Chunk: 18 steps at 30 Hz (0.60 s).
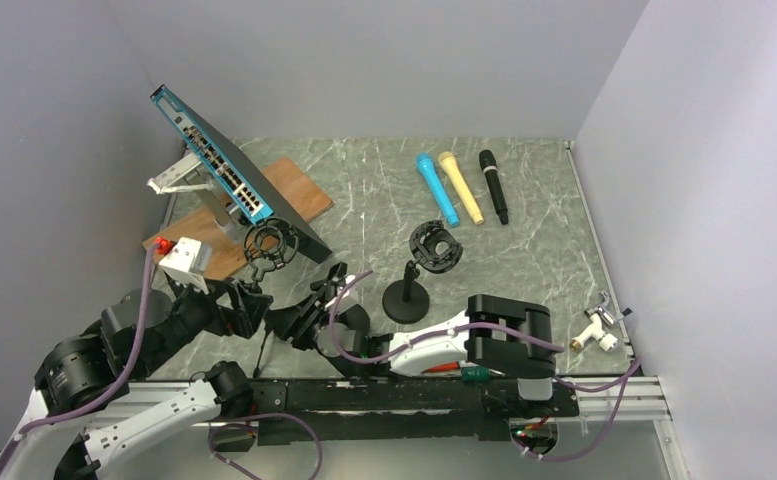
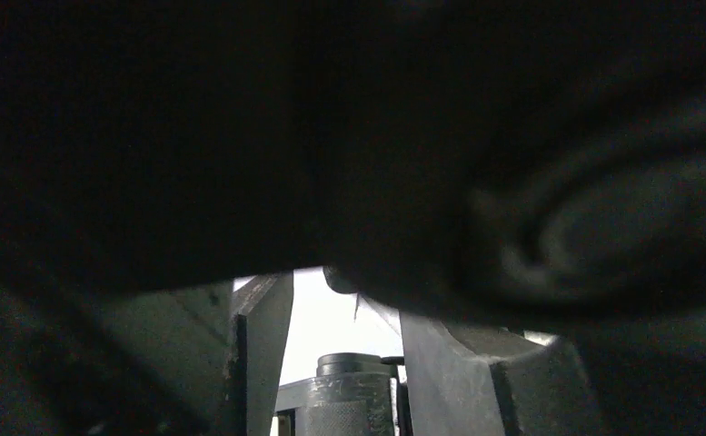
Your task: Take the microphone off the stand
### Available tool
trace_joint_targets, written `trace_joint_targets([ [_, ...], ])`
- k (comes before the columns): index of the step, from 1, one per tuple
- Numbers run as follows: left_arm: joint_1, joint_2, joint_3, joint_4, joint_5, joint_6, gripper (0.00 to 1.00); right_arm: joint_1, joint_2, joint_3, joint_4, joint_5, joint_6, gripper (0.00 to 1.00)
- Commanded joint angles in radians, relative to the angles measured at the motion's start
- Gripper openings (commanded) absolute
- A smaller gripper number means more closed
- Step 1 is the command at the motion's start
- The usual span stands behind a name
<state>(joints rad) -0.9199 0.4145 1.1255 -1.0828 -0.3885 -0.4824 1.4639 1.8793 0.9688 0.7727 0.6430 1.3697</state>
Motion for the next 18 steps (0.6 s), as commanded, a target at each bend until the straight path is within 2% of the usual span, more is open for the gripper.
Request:
trace_joint_targets([
  [1, -0.003, 0.022, 0.036, -0.035, 0.030, -0.022, 0.99, -0.007, 0.027, 0.068, 0.060, -0.048, -0.011, 0.47],
  [4, -0.003, 0.012, 0.037, -0.032, 0.022, -0.023, 0.99, -0.007, 0.040, 0.091, 0.023, -0.046, -0.015, 0.47],
  [8, -0.002, -0.003, 0.043, -0.035, 0.013, -0.028, 0.99, -0.004, 0.043, 0.104, -0.042, -0.020, -0.022, 0.39],
  [11, -0.003, -0.015, 0.037, -0.032, 0.010, -0.034, 0.99, 0.002, 0.038, 0.112, -0.107, 0.008, -0.023, 0.39],
  [18, -0.003, -0.027, 0.002, -0.016, 0.004, -0.047, 0.99, 0.008, 0.030, 0.101, -0.127, 0.035, -0.060, 0.39],
])
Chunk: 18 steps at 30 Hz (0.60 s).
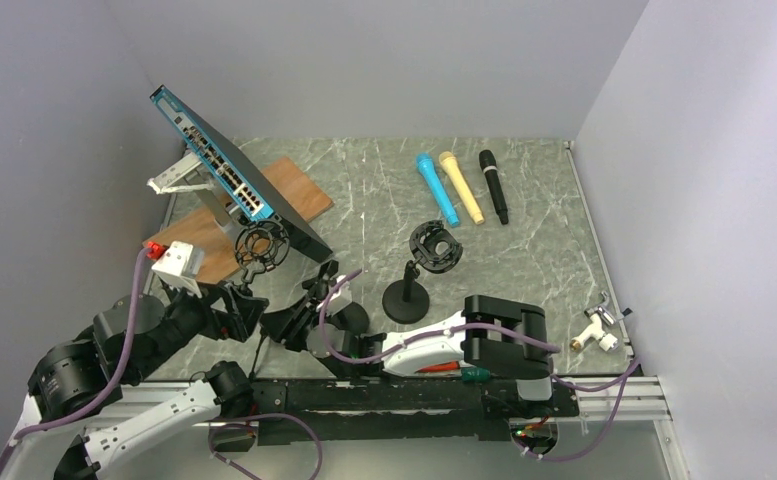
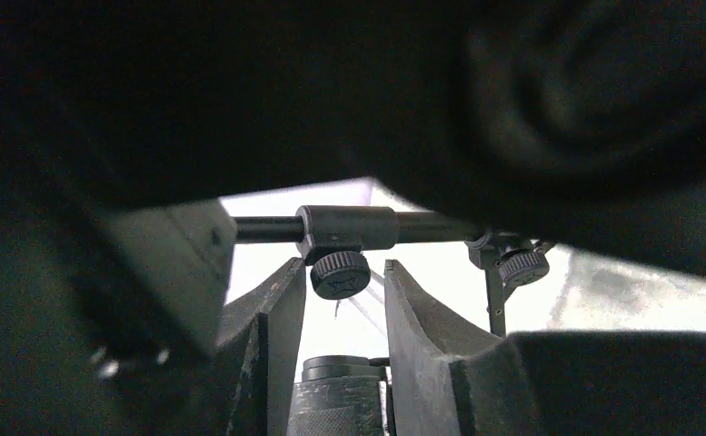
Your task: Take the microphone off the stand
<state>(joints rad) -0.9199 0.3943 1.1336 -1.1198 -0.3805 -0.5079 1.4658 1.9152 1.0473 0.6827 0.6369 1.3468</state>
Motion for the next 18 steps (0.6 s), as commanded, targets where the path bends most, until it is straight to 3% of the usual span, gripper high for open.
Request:
trace_joint_targets([
  [1, -0.003, -0.005, -0.009, 0.020, -0.007, -0.024, 0.99, 0.008, -0.007, 0.023, -0.042, 0.043, -0.043, 0.40],
  [4, -0.003, -0.005, -0.019, 0.014, -0.043, -0.039, 0.99, 0.008, -0.010, 0.021, -0.032, 0.041, -0.072, 0.38],
  [7, -0.003, -0.005, -0.025, 0.003, -0.091, -0.057, 0.99, 0.008, -0.014, 0.017, -0.021, 0.033, -0.089, 0.26],
  [11, -0.003, -0.003, -0.040, 0.010, -0.158, -0.070, 0.98, 0.011, -0.023, 0.011, -0.023, 0.028, -0.128, 0.17],
  [18, -0.003, -0.018, -0.118, 0.130, -0.170, -0.034, 0.89, 0.021, -0.031, 0.035, -0.087, 0.019, -0.257, 0.09],
])
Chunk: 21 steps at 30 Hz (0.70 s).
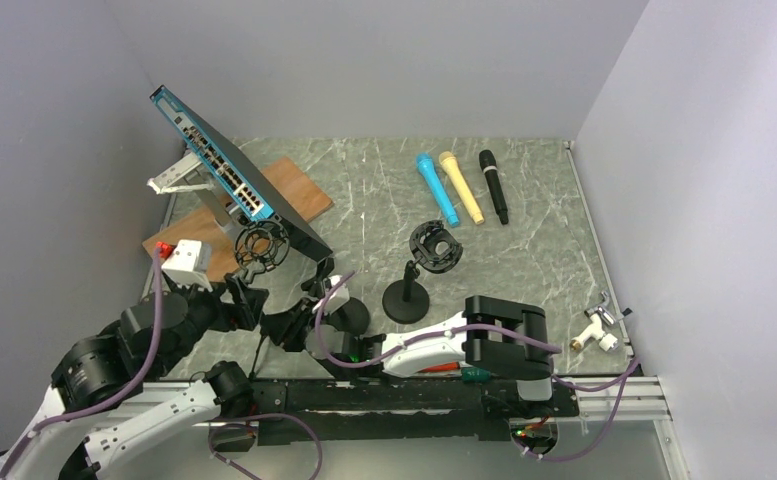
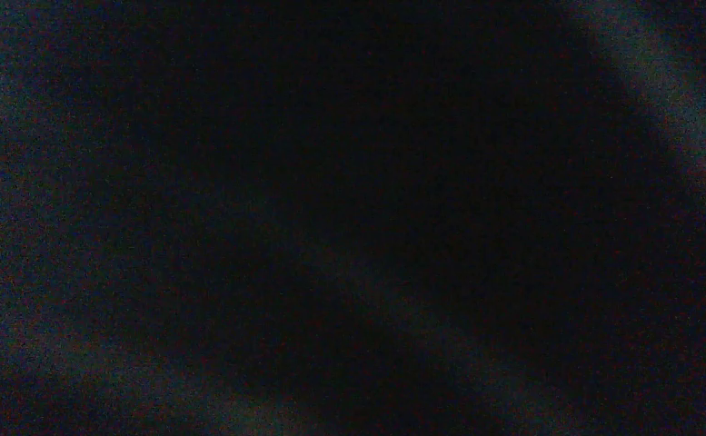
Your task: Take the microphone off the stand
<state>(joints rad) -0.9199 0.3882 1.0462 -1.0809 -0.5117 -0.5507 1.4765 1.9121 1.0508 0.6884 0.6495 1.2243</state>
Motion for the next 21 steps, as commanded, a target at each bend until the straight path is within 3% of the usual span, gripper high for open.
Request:
trace_joint_targets([
  [1, -0.003, -0.011, -0.040, 0.100, -0.043, 0.007, 0.86, 0.015, -0.028, 0.048, -0.120, 0.009, -0.166, 0.08],
  [7, -0.003, 0.006, -0.078, 0.121, -0.029, -0.011, 0.73, 0.038, 0.007, 0.165, -0.360, 0.103, -0.330, 0.03],
  [14, -0.003, -0.044, -0.119, 0.128, -0.022, -0.038, 0.63, 0.064, 0.003, 0.169, -0.337, 0.174, -0.641, 0.00],
  [21, -0.003, -0.095, -0.134, 0.117, -0.032, -0.066, 0.62, 0.104, 0.053, 0.246, -0.329, 0.241, -0.930, 0.00],
])
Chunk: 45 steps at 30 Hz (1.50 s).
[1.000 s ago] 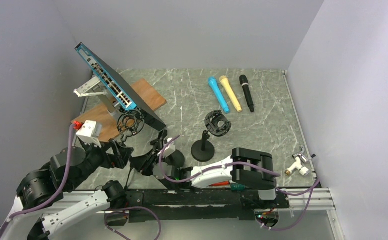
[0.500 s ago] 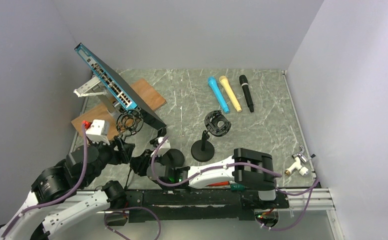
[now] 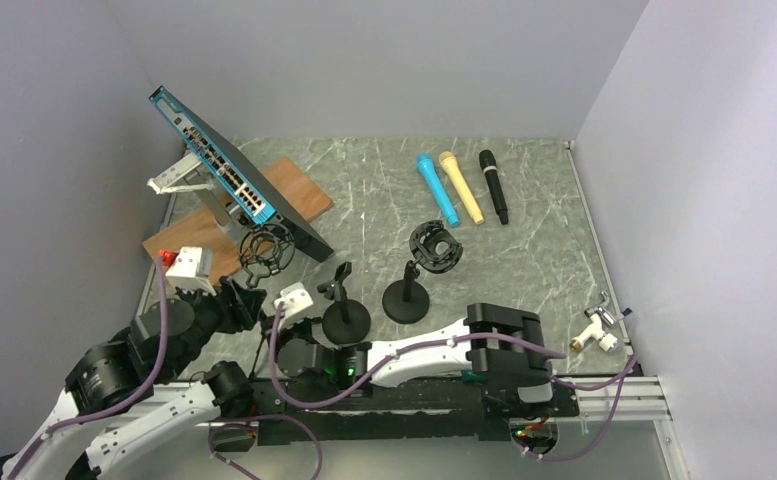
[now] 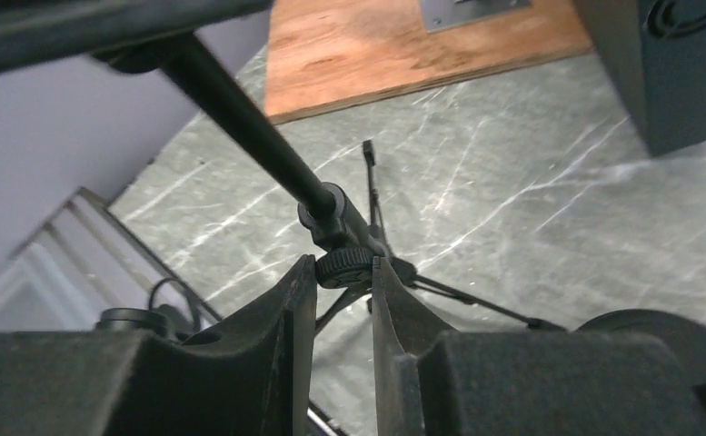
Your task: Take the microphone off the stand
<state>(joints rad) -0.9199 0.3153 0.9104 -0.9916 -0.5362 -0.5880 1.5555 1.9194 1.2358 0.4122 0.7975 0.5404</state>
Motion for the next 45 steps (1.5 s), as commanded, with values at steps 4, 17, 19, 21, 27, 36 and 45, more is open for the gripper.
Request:
trace_joint_targets([
  [4, -0.002, -0.025, 0.012, 0.010, -0.014, -0.034, 0.62, 0.044, 0.078, 0.095, -0.016, 0.174, -0.400, 0.00],
  [17, -0.003, -0.036, 0.018, -0.014, -0.010, -0.046, 0.63, 0.087, 0.232, 0.129, 0.486, 0.267, -1.188, 0.00],
  [19, -0.002, -0.036, 0.023, -0.019, -0.010, -0.048, 0.63, 0.085, 0.223, 0.115, 0.492, 0.252, -1.180, 0.00],
  [21, -0.003, -0.038, 0.026, -0.025, -0.013, -0.051, 0.64, 0.080, 0.192, 0.097, 0.440, 0.226, -1.097, 0.01],
  [27, -0.003, -0.055, 0.035, -0.022, -0.006, -0.055, 0.65, 0.071, 0.101, 0.054, 0.243, 0.131, -0.802, 0.30],
  [36, -0.002, -0.052, 0.132, -0.032, 0.085, -0.033, 0.82, 0.072, -0.066, -0.024, -0.033, -0.004, -0.428, 0.84],
  [45, -0.003, 0.100, 0.209, -0.063, 0.082, 0.057, 0.95, 0.071, -0.330, -0.197, -0.147, -0.132, -0.202, 0.95],
])
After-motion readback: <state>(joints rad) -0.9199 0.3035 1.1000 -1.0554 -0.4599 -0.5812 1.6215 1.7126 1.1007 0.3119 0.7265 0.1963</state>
